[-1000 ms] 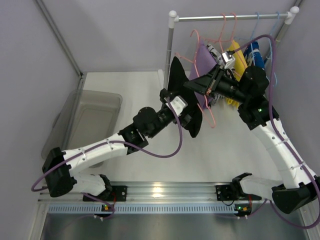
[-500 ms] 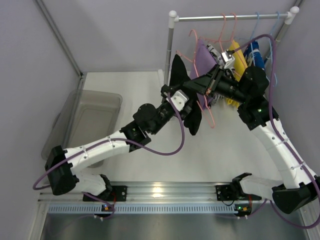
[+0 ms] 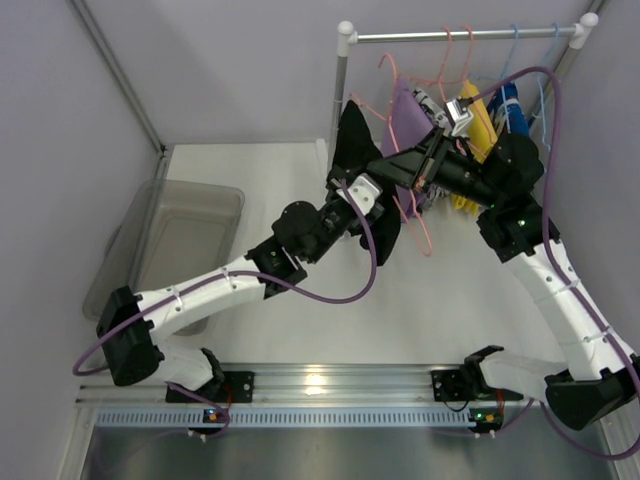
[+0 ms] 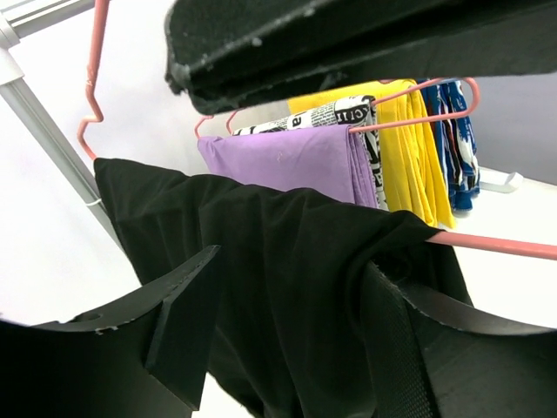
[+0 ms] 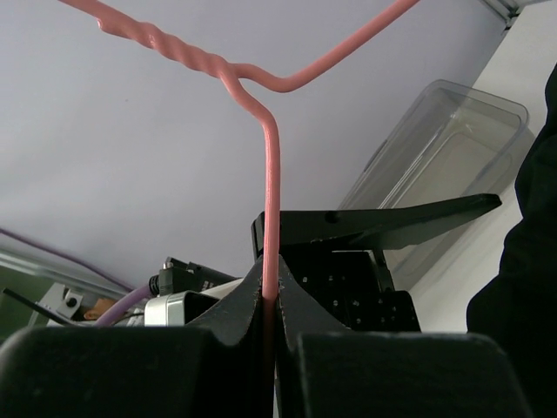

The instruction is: Remove the trousers from the hanger

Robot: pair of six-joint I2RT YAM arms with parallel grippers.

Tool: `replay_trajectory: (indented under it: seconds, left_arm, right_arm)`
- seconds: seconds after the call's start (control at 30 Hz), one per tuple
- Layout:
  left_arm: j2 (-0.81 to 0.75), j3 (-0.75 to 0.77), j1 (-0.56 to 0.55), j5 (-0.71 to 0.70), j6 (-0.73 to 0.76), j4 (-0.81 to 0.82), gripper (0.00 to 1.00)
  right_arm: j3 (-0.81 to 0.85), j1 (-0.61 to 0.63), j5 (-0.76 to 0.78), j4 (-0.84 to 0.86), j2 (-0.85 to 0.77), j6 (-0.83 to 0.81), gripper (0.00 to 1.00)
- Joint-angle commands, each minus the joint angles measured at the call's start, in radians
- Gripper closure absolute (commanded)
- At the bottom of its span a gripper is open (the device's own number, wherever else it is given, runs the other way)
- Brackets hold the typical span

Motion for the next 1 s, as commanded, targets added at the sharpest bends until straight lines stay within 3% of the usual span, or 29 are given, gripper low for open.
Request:
replay_trajectory:
  seconds: [0.0,0.23,0.37,0.4,0.43,0.73,0.97]
  left_arm:
    - [0.014,0.055,0.008,-0.011,-0.002,0.027,0.33]
    - [0.031,0.065,0.014,-0.023,0.009,0.024,0.49]
    - [0.039,0.09,0.025,-0.02,-0.002,-0.002,0.75]
    - [0.039,0.099,0.023,-0.019,-0.002,-0.006,0.96]
    - [0.034,0.104,0.023,-0.017,-0.005,-0.01,1.0]
    - [-0.133,0.131,0.023,0.029,-0.049,-0.175,1.0]
    - [-0.254,0.209,0.025,-0.002,-0.074,-0.316,1.0]
  right_arm:
    - [0.02,0.025,-0.037,0.182,-0.053,0.011,1.0]
    - [0.015,0.029,-0.048,0.19,-0.065,0.016,1.0]
    - [0.014,0.031,-0.054,0.203,-0.067,0.022,1.0]
    - [0.015,0.031,-0.052,0.202,-0.067,0.02,1.0]
    - [0.015,0.029,-0.048,0.199,-0.07,0.017,1.0]
    - [0.0,0.006,0.032,0.02,-0.067,-0.117,1.0]
    - [-0.046,0.003,0.058,0.021,-0.024,-0.141,1.0]
